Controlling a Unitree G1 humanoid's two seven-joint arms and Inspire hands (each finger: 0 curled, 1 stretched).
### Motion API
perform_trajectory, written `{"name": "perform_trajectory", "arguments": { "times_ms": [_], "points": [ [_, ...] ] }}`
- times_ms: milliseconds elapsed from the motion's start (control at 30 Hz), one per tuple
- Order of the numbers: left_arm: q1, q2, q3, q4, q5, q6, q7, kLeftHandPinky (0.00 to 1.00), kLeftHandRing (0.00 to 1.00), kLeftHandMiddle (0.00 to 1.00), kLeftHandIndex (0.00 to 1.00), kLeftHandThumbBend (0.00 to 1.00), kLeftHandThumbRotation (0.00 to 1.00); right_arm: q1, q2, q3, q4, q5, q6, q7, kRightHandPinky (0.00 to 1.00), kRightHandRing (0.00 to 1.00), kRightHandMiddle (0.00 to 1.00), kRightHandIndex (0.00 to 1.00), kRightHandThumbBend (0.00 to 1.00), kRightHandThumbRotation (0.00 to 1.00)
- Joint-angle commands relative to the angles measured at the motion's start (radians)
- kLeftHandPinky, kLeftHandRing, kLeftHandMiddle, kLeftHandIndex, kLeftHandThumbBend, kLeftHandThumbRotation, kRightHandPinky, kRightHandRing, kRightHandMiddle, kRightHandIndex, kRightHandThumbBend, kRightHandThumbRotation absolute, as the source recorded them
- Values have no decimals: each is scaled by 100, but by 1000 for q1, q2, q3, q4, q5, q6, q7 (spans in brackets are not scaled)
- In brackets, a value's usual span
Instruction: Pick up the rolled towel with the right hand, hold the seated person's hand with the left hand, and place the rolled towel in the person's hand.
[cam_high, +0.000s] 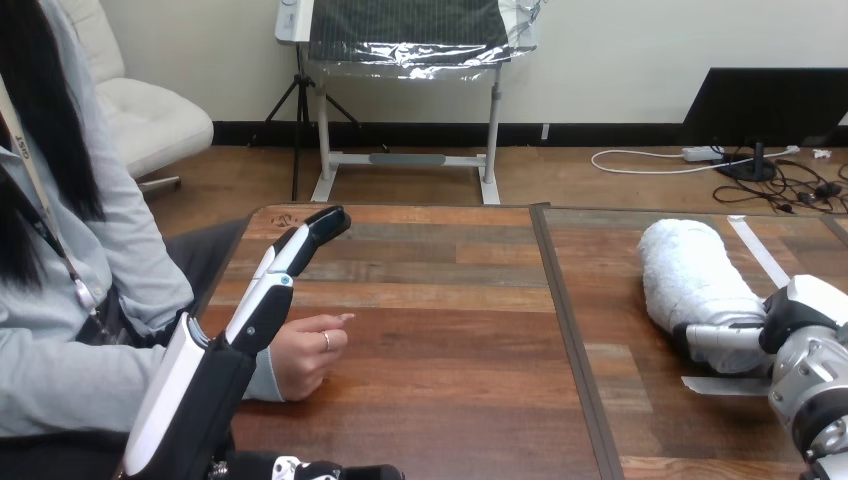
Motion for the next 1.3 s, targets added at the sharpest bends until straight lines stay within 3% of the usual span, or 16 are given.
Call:
{"name": "perform_trajectory", "arguments": {
  "times_ms": [0,200,567,800,900,1100,1267],
  "points": [
    [-39,2,-7,-23,-33,-18,-4,100,95,94,95,100,57,-12,30,-25,-14,26,-35,-36,17,43,61,68,94,7],
    [-38,-3,-7,-20,-35,-19,-10,100,95,94,95,100,56,-7,29,-50,-16,54,-58,-67,20,43,60,65,90,2],
    [-45,-20,-13,-6,-35,-25,-8,100,96,93,94,100,56,-8,24,-41,-14,43,-72,-88,26,43,57,68,80,0],
    [-47,-14,-16,-8,-30,-19,-17,100,97,94,94,100,56,-5,21,-51,-16,52,-106,-118,31,45,56,64,84,0],
    [-49,-7,-26,-3,-46,-17,-26,100,99,95,95,100,55,-2,22,-42,-18,42,-127,-159,33,47,56,60,87,0],
    [-47,-19,-18,-7,-31,-7,-23,100,99,94,94,100,55,-3,24,-63,-21,65,-171,-179,38,52,58,55,84,0],
    [-48,-26,-18,-3,-30,-8,-21,100,98,93,93,100,57,5,24,-87,-25,84,-239,-222,43,55,58,52,85,0]
  ]
}}
